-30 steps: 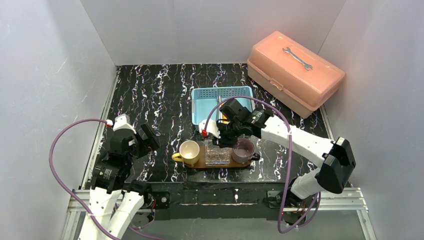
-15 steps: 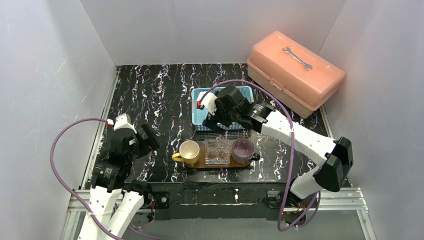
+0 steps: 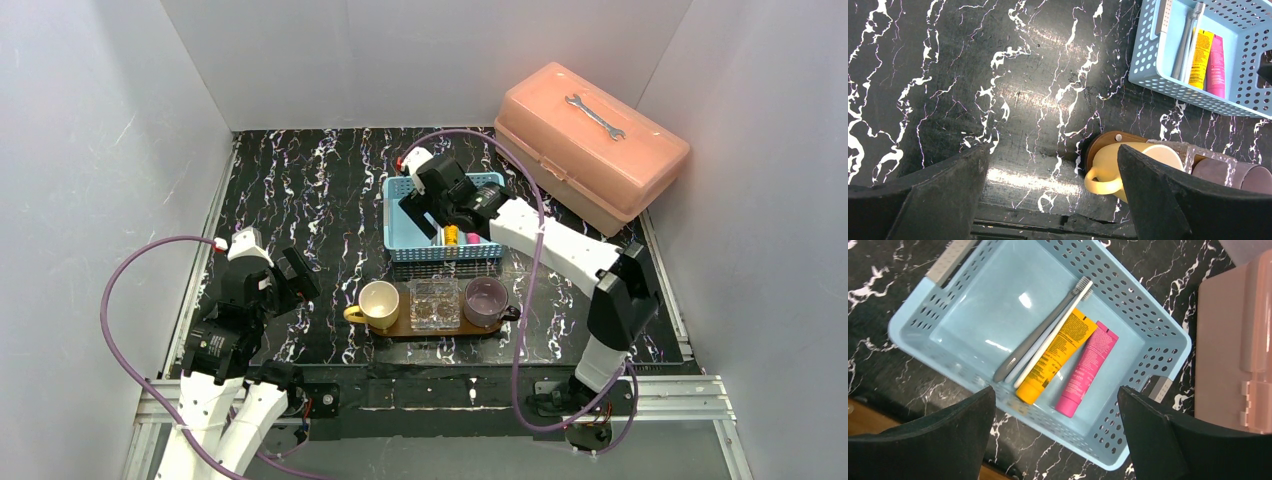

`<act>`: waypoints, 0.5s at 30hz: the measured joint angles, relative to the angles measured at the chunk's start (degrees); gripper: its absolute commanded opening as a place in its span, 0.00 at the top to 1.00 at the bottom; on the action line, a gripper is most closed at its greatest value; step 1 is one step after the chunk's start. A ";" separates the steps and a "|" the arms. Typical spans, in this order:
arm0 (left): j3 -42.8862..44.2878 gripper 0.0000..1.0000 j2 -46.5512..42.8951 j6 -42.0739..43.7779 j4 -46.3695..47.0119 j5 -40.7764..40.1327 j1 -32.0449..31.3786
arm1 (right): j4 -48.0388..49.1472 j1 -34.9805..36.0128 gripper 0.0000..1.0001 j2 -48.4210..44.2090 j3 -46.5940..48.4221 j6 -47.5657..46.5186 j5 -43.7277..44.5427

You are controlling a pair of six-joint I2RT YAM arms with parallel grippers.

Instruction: Prepare toiletry sets of a toothbrush and toothpaste on the tray

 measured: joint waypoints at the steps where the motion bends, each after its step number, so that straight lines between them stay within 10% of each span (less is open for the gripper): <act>1: 0.00 0.01 -0.02 0.02 0.00 0.00 -0.02 | 0.28 -0.48 0.02 0.92 0.24 0.55 0.11; 15: 0.00 0.01 0.26 0.02 0.02 0.15 0.00 | -1.03 -7.15 0.30 13.38 8.48 11.67 -1.27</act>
